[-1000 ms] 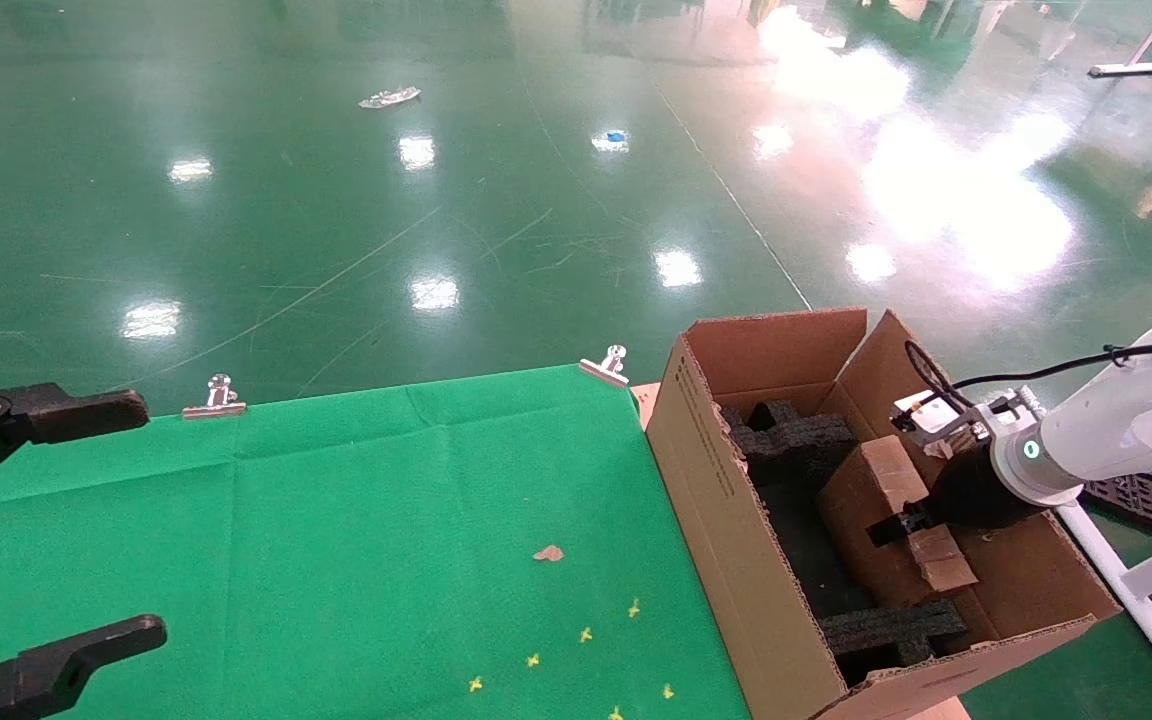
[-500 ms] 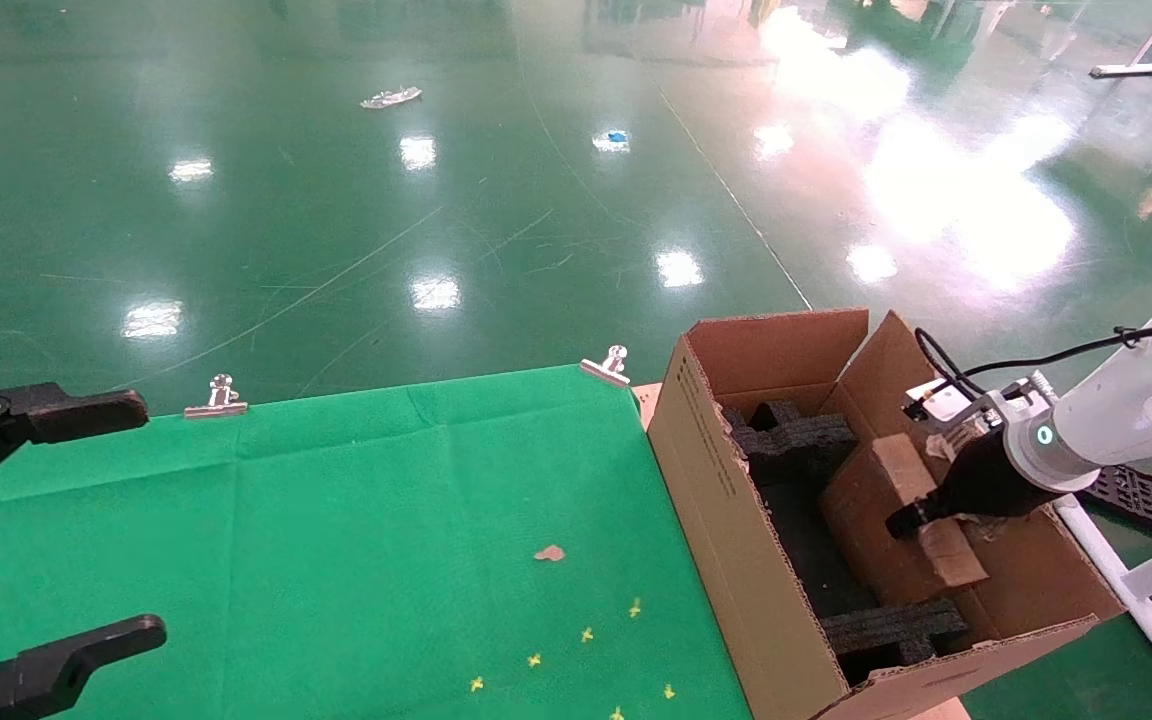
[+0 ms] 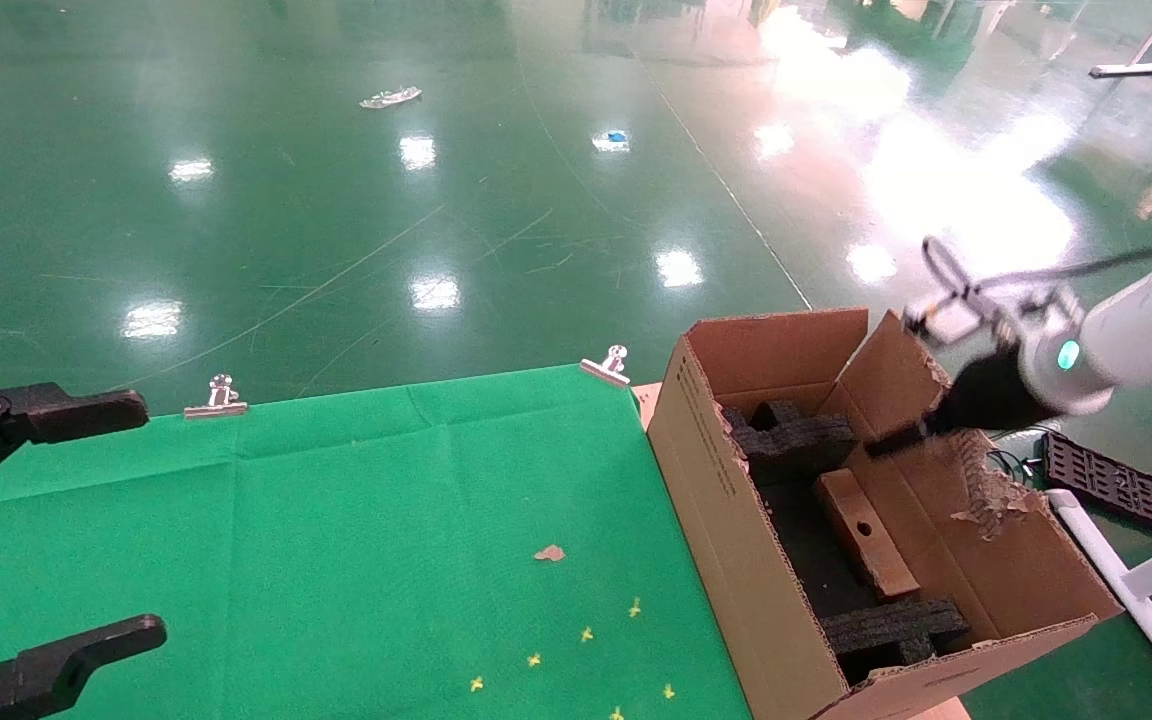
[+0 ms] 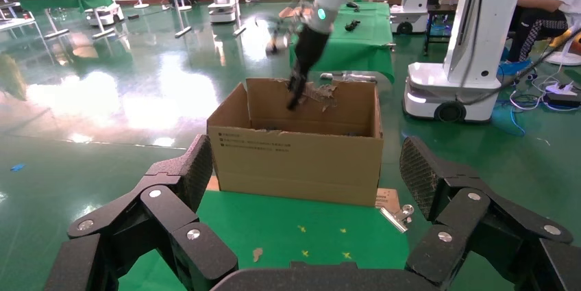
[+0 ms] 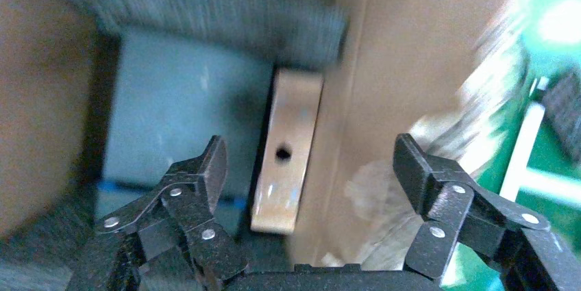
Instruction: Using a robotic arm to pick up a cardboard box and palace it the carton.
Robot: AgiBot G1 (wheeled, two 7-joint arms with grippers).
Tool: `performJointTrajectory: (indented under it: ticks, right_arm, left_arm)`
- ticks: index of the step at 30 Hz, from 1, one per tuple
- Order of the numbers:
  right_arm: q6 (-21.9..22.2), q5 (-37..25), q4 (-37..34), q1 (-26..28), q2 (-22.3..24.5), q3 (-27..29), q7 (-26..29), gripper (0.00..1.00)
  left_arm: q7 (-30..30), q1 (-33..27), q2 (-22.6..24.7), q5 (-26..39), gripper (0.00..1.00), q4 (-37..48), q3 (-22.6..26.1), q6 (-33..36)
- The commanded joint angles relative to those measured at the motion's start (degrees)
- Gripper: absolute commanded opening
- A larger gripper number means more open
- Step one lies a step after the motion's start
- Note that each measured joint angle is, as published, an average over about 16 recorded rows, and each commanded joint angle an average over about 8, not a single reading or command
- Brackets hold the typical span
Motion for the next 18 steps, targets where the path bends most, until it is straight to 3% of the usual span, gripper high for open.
performJointTrajectory:
  ticks: [1, 9, 18]
  right_arm:
    - [-0.5, 0.3, 0.6, 2.5, 0.5, 0.3, -1.4, 1.00]
    - [-1.6, 4.6, 4.6, 13.1, 4.6, 3.7, -9.1, 1.00]
    - [2.0, 10.0, 9.9, 14.4, 8.9, 8.2, -16.1, 1.00]
  left_arm:
    - [0.0, 0.0, 0.0, 0.0, 1.00, 0.0, 0.0, 0.0]
    - [0.0, 0.0, 0.0, 0.0, 1.00, 0.0, 0.0, 0.0]
    - [0.0, 0.0, 0.0, 0.0, 1.00, 0.0, 0.1, 0.0]
